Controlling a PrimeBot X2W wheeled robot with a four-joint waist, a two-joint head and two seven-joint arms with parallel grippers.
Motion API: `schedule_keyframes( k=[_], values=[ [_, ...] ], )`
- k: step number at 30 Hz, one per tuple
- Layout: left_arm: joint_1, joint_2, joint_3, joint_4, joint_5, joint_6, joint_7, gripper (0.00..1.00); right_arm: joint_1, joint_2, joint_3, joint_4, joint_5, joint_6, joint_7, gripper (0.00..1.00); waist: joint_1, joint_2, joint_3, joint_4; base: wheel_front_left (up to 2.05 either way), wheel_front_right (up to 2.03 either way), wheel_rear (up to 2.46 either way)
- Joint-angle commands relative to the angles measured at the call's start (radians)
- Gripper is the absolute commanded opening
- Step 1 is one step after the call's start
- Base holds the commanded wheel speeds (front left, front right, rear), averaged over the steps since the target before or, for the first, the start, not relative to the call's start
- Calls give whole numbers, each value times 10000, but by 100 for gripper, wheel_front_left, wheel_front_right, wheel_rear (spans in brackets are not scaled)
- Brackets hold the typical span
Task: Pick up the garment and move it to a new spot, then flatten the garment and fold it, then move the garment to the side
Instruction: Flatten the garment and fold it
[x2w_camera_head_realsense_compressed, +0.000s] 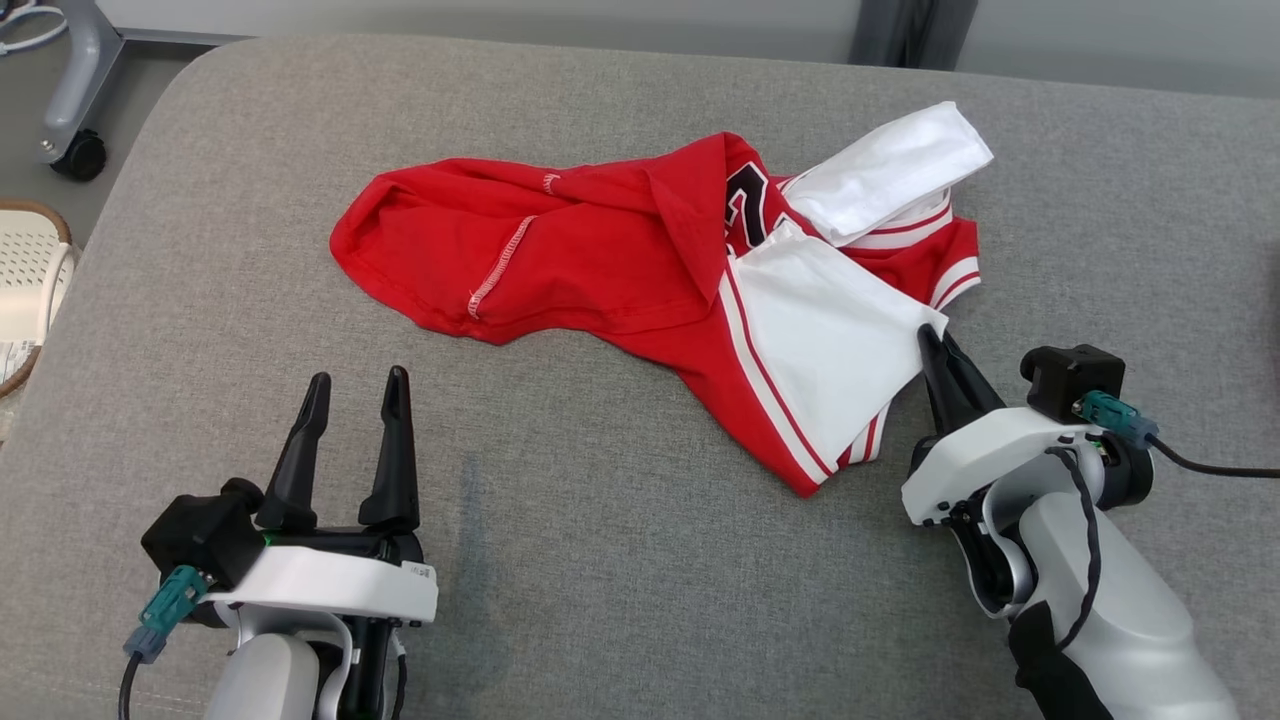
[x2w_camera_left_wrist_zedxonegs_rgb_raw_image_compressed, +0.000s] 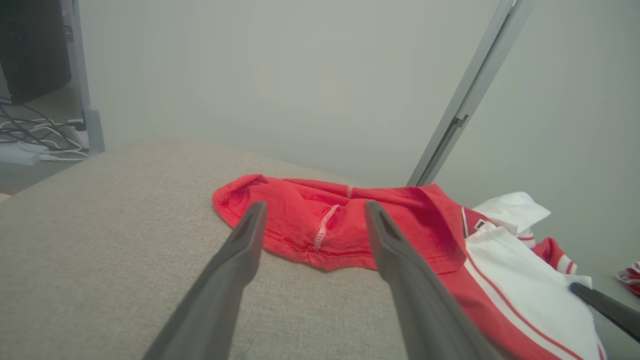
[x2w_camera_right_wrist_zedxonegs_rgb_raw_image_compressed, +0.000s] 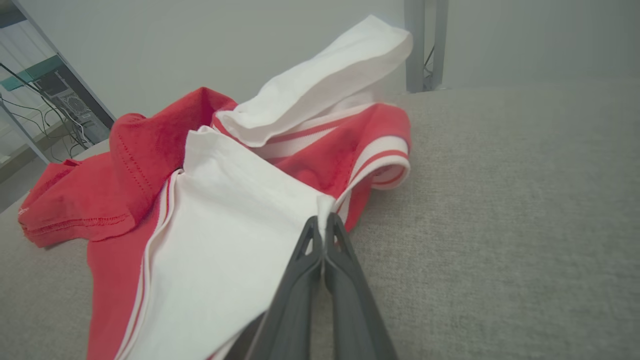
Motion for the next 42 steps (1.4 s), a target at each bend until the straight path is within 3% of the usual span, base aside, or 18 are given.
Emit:
schedule_keyframes(
  k=[1, 21, 30, 42],
  values=[
    [-121, 42, -6, 25, -60, 33, -2, 100, 46, -66, -30, -55, -116, 2, -9, 0, 0, 0, -37, -11, 0, 0, 0],
    [418, 43, 140, 97, -319, 154, -2, 100, 660, -213, -300, -1076, -1571, 2, -11, 0, 0, 0, -1503, -503, 0, 0, 0],
    [754, 40, 151, 60, -347, 199, -2, 100, 823, -956, 135, -1402, -1807, 0, 89, 0, 0, 0, -2142, -849, 0, 0, 0],
    [959, 43, 148, 40, -448, 232, -2, 100, 2184, -1775, -243, -1754, -1111, 0, 1401, 0, 0, 0, -2268, -1015, 0, 0, 0]
  ],
)
